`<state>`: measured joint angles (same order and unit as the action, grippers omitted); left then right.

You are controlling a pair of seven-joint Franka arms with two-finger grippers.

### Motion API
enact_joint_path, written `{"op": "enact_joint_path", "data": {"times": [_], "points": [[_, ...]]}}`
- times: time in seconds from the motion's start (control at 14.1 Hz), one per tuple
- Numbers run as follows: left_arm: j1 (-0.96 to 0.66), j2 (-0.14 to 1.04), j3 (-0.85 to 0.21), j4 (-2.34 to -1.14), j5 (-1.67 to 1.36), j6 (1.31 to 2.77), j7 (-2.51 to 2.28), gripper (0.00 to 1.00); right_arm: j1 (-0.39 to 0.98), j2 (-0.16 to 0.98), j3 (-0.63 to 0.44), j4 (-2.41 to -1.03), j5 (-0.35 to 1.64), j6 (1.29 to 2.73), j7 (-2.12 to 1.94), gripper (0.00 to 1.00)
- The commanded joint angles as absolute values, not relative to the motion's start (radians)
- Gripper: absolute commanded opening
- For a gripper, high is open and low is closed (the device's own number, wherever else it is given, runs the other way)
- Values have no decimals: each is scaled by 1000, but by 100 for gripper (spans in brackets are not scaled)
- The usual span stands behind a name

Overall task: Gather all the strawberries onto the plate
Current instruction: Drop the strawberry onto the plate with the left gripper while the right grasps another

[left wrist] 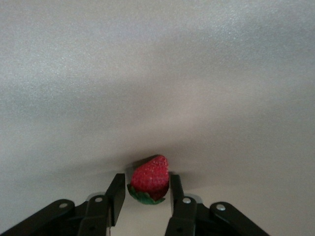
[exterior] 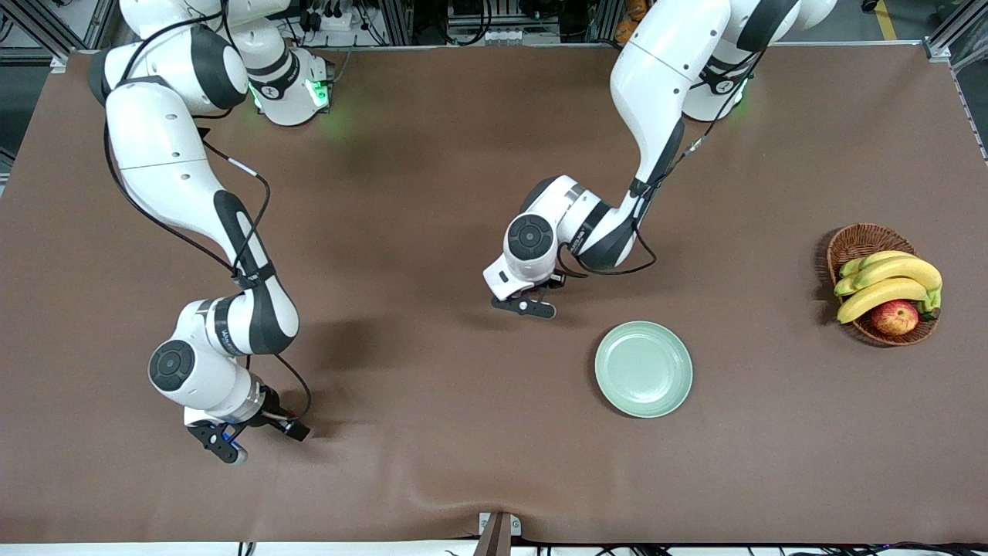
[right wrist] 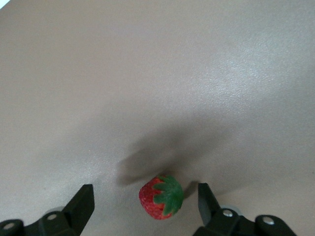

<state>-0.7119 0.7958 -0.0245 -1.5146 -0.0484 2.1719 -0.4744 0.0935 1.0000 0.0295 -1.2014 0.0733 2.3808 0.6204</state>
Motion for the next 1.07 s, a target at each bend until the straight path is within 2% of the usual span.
{"op": "enact_joint_path", "data": {"times": [0.0,0.14,0.28,0.43,0.5,0.64,1.0], "points": [[-715,782,-20,-1513,-20,2161,-491,45,95,1011,29,-1187,75,2385,634,75],[-715,781,-21,-1513,-20,2161,-492,25,95,1011,29,-1189,75,2385,635,60],[-713,776,-20,-1513,-20,2161,-491,8,95,1011,29,-1190,77,2385,635,34],[-707,758,-15,-1509,-18,2132,-486,6,94,1011,31,-1192,77,2385,632,11],[-698,752,-14,-1497,-9,2102,-482,6,94,1011,31,-1190,77,2385,630,3],[-652,714,-14,-1486,9,2059,-474,5,92,1009,29,-1190,77,2384,623,2],[-487,655,-15,-1493,11,2057,-276,5,81,991,31,-1183,77,2368,588,2]]}}
